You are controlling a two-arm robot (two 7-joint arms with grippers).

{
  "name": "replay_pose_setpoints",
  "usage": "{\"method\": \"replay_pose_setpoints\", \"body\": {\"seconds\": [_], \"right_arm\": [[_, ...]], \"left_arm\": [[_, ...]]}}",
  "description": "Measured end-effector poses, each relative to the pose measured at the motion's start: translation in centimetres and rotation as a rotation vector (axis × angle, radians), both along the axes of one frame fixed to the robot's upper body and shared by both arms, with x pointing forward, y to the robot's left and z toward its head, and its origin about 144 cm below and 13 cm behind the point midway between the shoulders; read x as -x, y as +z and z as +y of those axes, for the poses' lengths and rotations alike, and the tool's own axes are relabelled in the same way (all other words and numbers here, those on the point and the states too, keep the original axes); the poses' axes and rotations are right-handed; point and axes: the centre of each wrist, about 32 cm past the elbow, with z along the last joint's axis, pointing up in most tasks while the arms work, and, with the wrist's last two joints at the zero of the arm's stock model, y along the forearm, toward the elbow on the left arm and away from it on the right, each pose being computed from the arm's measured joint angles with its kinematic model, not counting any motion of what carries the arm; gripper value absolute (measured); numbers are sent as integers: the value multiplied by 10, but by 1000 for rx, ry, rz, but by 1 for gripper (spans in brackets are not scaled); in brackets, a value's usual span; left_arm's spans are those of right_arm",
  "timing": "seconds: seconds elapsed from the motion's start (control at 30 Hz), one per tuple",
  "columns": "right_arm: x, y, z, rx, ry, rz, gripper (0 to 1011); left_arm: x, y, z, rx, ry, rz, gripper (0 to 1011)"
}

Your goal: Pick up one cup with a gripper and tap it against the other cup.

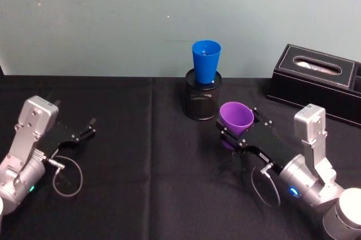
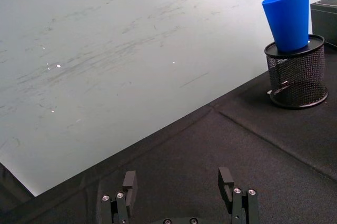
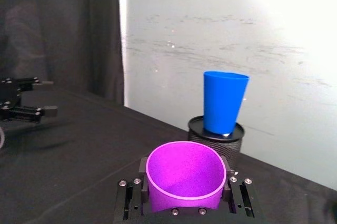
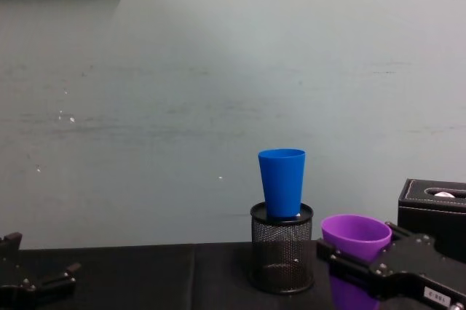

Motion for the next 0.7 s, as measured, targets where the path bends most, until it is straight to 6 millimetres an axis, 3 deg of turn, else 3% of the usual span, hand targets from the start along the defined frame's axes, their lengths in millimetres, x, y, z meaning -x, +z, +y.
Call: {"method": "replay_pose_setpoints", "body": {"seconds": [0.43,0.7], "right_arm": [[-14,10,-7,23,-45,-17,747],[-32,19,-14,26,-45,-30,747]], "left_arm": [[0,0,0,0,0,0,1011],[0,0,0,0,0,0,1011]]}}
